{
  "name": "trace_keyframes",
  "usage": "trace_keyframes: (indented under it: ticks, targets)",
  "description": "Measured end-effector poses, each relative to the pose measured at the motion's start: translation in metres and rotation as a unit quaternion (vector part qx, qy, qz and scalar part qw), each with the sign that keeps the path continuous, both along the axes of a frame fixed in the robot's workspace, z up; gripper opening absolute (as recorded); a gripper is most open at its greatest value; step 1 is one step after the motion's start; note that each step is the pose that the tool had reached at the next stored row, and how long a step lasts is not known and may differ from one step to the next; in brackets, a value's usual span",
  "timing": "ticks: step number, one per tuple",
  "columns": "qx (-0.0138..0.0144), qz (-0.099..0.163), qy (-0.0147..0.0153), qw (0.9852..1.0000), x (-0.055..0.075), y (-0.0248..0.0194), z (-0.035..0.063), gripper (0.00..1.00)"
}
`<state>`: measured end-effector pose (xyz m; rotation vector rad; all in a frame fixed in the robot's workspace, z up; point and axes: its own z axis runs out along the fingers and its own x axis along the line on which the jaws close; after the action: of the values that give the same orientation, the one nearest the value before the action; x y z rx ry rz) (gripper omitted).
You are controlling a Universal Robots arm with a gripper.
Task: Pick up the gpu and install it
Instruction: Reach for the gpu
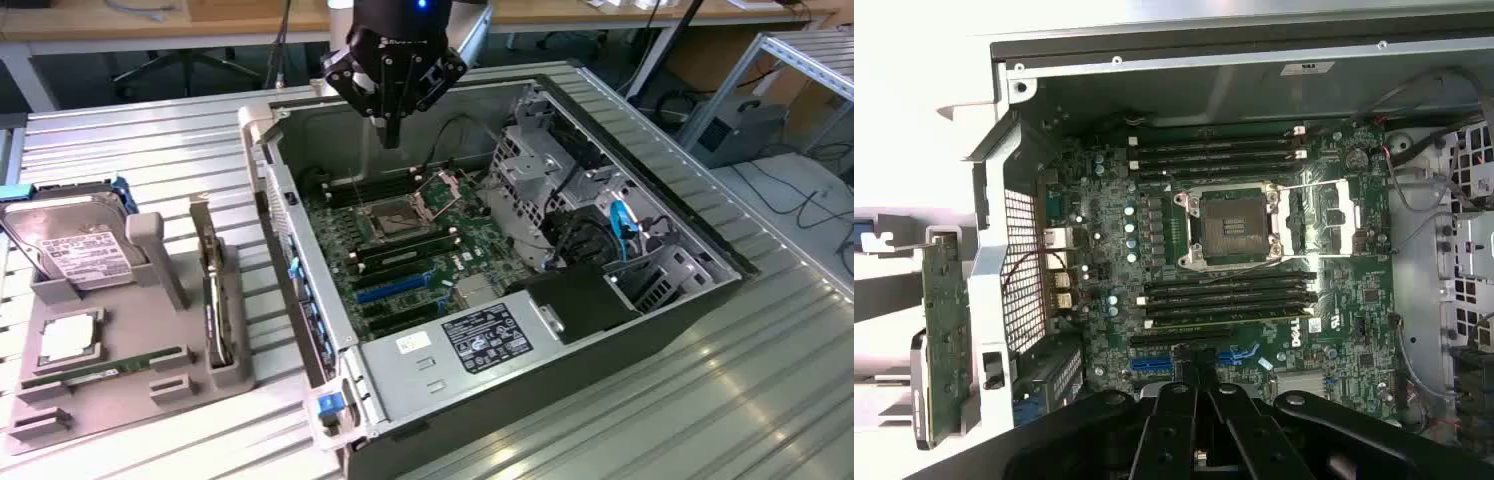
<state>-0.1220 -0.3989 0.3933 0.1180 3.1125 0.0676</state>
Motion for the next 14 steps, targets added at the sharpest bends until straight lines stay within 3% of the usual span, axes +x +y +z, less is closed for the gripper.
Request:
trace_keyframes:
  ticks: [14]
  targets:
    - [0.0000,0.000,0.0000,1.0000,-0.016,0.0000,0.0000,0.11]
